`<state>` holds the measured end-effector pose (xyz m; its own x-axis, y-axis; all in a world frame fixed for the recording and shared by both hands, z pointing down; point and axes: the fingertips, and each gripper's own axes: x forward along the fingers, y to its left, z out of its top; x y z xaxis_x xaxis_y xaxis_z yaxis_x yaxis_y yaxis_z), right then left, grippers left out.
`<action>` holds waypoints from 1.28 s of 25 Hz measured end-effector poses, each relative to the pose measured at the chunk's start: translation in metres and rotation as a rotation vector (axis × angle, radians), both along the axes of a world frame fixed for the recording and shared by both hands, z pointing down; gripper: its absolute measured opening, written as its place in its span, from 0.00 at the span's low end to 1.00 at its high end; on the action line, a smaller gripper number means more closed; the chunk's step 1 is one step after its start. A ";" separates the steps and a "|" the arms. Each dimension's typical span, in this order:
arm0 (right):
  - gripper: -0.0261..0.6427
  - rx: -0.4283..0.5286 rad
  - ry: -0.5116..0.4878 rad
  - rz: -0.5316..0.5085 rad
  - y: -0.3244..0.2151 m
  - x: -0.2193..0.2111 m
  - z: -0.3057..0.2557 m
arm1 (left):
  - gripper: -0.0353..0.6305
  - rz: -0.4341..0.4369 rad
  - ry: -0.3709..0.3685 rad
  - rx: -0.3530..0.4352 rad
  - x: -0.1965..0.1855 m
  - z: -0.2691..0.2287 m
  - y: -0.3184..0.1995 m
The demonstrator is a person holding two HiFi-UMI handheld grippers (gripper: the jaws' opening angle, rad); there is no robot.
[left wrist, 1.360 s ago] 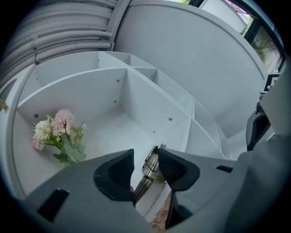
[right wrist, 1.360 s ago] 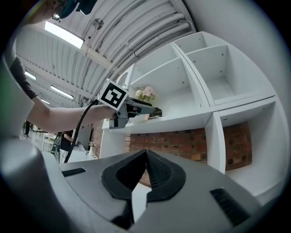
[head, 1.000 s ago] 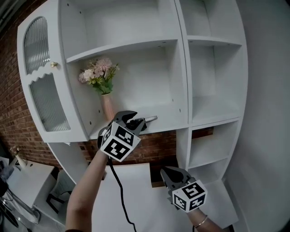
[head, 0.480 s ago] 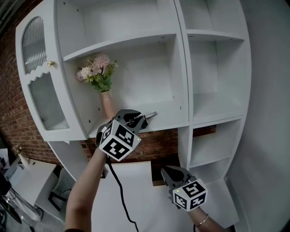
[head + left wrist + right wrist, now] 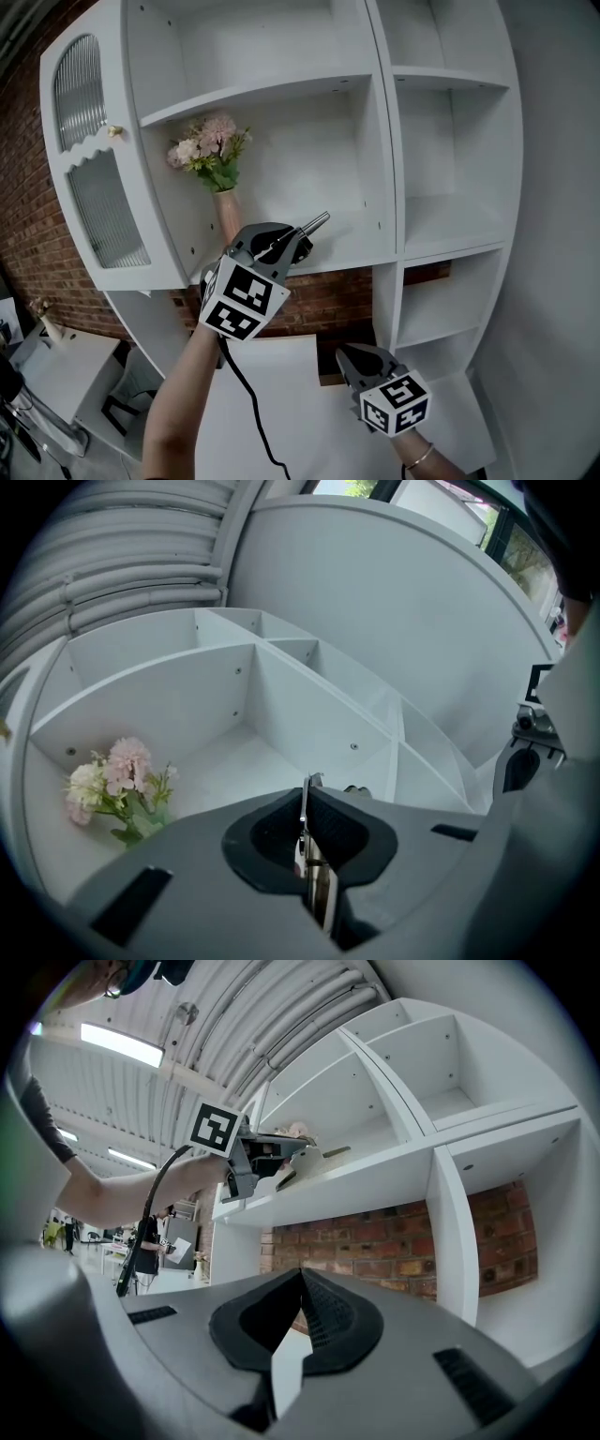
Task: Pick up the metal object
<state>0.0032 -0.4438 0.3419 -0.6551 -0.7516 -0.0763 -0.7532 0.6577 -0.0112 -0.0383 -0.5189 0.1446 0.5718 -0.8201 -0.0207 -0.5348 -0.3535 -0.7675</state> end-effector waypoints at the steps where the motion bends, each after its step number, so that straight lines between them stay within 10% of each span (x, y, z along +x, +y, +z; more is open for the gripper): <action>1: 0.05 0.001 -0.002 0.000 0.000 -0.001 -0.001 | 0.08 0.002 0.033 0.010 -0.002 -0.004 0.006; 11: 0.05 0.008 0.005 -0.002 0.005 -0.012 -0.005 | 0.08 0.125 0.383 0.092 -0.026 -0.036 0.083; 25: 0.05 0.011 -0.001 0.007 0.019 -0.024 -0.010 | 0.08 0.286 0.861 -0.284 -0.081 0.040 0.126; 32: 0.05 -0.003 0.013 0.002 0.029 -0.034 -0.002 | 0.08 0.204 0.997 -0.407 -0.116 0.106 0.127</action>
